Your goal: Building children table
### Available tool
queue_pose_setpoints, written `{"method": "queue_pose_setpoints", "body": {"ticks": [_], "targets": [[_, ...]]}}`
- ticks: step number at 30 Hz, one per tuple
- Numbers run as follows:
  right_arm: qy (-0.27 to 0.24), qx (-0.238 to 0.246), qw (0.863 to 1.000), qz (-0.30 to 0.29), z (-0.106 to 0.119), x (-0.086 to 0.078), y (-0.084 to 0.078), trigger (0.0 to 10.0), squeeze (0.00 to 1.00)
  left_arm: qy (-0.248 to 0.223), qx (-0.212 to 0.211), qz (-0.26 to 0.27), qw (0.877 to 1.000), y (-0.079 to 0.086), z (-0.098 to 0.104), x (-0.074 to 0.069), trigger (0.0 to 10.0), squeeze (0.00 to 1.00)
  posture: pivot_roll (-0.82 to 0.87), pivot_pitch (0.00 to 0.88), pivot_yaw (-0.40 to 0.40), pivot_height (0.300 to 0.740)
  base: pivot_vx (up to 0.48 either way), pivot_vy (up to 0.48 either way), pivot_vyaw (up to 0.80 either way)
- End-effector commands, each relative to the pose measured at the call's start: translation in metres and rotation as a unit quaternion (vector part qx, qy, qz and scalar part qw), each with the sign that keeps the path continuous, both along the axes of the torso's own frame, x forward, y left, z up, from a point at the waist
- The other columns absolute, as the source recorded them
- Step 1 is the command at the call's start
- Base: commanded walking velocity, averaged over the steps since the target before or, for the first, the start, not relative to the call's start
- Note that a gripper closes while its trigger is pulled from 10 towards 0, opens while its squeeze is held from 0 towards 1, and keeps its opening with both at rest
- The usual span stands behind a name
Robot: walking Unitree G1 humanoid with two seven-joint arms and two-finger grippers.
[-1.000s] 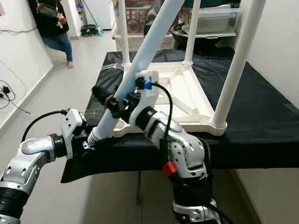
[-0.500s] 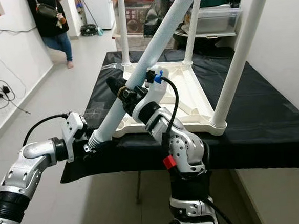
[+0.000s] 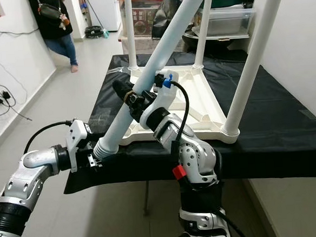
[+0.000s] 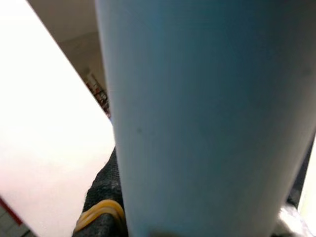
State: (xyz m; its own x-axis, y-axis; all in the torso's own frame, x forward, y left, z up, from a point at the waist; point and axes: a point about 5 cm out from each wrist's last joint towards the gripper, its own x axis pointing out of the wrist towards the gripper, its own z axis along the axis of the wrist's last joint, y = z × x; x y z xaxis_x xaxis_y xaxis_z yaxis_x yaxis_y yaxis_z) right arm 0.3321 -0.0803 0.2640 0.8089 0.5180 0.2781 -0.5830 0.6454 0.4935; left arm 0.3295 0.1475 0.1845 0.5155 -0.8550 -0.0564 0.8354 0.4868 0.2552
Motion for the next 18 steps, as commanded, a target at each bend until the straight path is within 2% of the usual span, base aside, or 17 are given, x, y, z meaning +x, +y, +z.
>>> {"method": "queue_pose_setpoints", "body": {"ticks": [1,3,4,5,6,8,9,11,12,14,15,18], "targets": [[-0.015,0.007,1.0,-0.017,0.008,0.003,-0.004,0.0,0.0,0.005,-0.006,0.013,1.0,0.008,-0.001,-0.001,10.0,1.0,0.06,0.0,-0.062,0.74,0.0,0.0,0.0],[-0.042,-0.023,0.996,-0.07,0.014,0.008,-0.017,0.0,0.0,0.006,-0.018,0.023,1.0,0.011,0.0,-0.005,10.0,1.0,0.06,0.0,-0.062,0.74,0.0,0.0,0.0],[-0.042,-0.023,0.996,-0.07,0.014,0.008,-0.017,0.0,0.0,0.006,-0.018,0.023,1.0,0.011,0.0,-0.005,10.0,1.0,0.06,0.0,-0.062,0.74,0.0,0.0,0.0],[-0.06,-0.058,0.99,-0.117,0.015,0.012,-0.03,0.0,0.0,0.003,-0.025,0.044,0.999,0.015,0.0,-0.009,10.0,1.0,0.07,0.0,-0.065,0.74,0.0,0.0,0.0],[-0.06,-0.058,0.99,-0.117,0.015,0.012,-0.03,0.0,0.0,0.003,-0.025,0.044,0.999,0.015,0.0,-0.009,10.0,1.0,0.07,0.0,-0.065,0.74,0.0,0.0,0.0],[-0.072,-0.103,0.978,-0.166,0.013,0.014,-0.044,0.0,0.0,-0.003,-0.041,0.089,0.995,0.02,-0.001,-0.009,10.0,1.0,0.07,0.0,-0.068,0.74,0.0,0.0,0.0],[-0.072,-0.103,0.978,-0.166,0.013,0.014,-0.044,0.0,0.0,-0.003,-0.041,0.089,0.995,0.02,-0.001,-0.009,10.0,1.0,0.07,0.0,-0.068,0.74,0.0,0.0,0.0],[-0.075,-0.133,0.969,-0.194,0.009,0.015,-0.053,0.0,0.0,-0.003,-0.063,0.126,0.99,0.025,0.0,-0.009,10.0,1.0,0.07,0.0,-0.07,0.74,0.0,0.0,0.0],[-0.068,-0.145,0.965,-0.206,0.005,0.015,-0.058,0.0,0.0,-0.005,-0.08,0.151,0.985,0.026,0.0,-0.01,10.0,0.0,0.08,0.0,-0.071,0.74,0.0,0.0,0.0],[-0.061,-0.15,0.963,-0.213,0.002,0.015,-0.061,0.0,0.0,-0.005,-0.091,0.167,0.982,0.027,0.0,-0.01,10.0,0.0,0.08,0.0,-0.071,0.74,0.0,0.0,0.0],[-0.049,-0.157,0.961,-0.224,-0.002,0.015,-0.064,10.0,0.0,-0.002,-0.102,0.193,0.976,0.028,-0.002,-0.01,10.0,0.0,0.07,0.0,-0.067,0.74,0.0,0.0,0.0],[-0.04,-0.178,0.949,-0.256,-0.01,0.013,-0.073,10.0,0.0,0.021,-0.139,0.243,0.96,0.029,-0.006,-0.014,10.0,0.0,0.07,0.0,-0.068,0.74,0.0,0.0,0.0]]}}
